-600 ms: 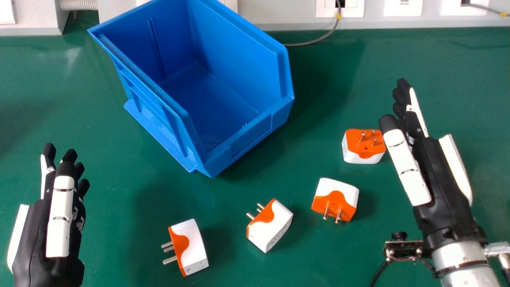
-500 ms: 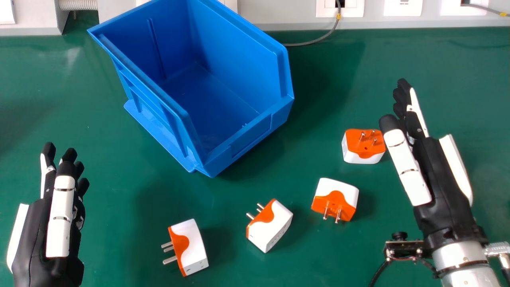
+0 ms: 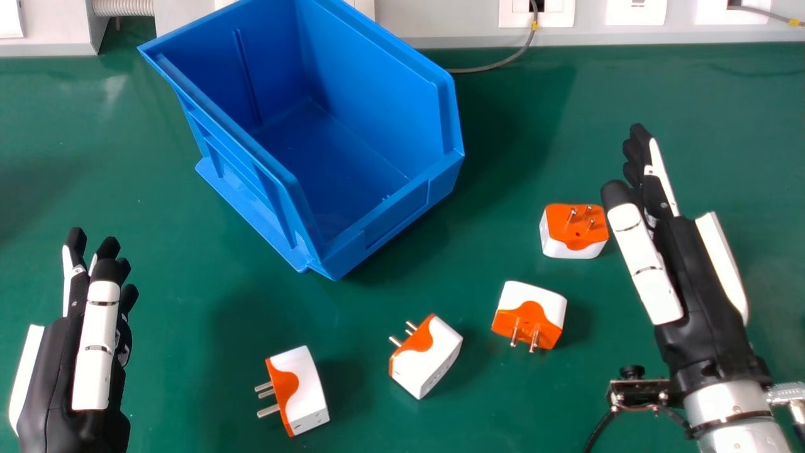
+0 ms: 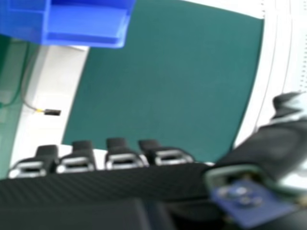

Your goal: Pick all objects and put in blue box

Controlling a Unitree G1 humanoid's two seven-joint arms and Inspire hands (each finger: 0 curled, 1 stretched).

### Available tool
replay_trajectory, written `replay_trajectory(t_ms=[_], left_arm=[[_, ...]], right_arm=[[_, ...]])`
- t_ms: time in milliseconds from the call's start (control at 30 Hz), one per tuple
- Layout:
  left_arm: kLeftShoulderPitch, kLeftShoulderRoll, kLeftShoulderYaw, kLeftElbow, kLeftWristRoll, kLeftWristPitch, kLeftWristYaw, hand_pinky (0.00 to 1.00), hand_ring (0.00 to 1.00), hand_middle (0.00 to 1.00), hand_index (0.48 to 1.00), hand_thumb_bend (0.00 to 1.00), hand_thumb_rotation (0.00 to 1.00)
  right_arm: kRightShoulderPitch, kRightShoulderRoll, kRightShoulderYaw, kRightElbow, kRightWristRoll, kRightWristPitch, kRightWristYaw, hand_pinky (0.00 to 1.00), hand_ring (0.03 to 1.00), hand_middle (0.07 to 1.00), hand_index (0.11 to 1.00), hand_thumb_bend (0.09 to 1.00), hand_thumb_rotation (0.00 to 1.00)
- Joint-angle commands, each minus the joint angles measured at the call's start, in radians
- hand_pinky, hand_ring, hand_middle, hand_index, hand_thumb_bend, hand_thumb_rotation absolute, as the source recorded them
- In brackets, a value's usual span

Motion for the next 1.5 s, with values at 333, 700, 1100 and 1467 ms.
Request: replay_trajectory(t_ms=[333,700,1100,1467], left_arm=[[0.003,-0.001,-0.012,-0.035,0.034,-0.014,0.013,1.0,1.0,1.0,1.0,0.45,0.91],[-0.01,-0.003,-0.029,-0.025,0.038,-0.028,0.016,1.0,1.0,1.0,1.0,0.48,0.91],[-0.025,-0.006,-0.039,-0.002,0.04,-0.031,0.026,1.0,1.0,1.0,1.0,0.51,0.89],[-0.041,-0.001,-0.036,0.016,0.032,-0.026,0.03,1.0,1.0,1.0,1.0,0.52,0.86]], right_arm=[[-0.028,-0.038,-0.016,-0.015,-0.035,-0.035,0.0,1.0,1.0,1.0,1.0,0.301,0.97],[-0.128,-0.172,-0.049,0.042,-0.078,-0.016,0.057,1.0,1.0,1.0,1.0,0.362,0.68],[-0.276,-0.357,-0.029,0.183,-0.222,0.018,0.118,0.99,1.0,1.0,1.0,0.479,0.46],[-0.386,-0.459,0.028,0.276,-0.285,0.04,0.222,0.98,1.0,1.0,1.0,0.503,0.4]])
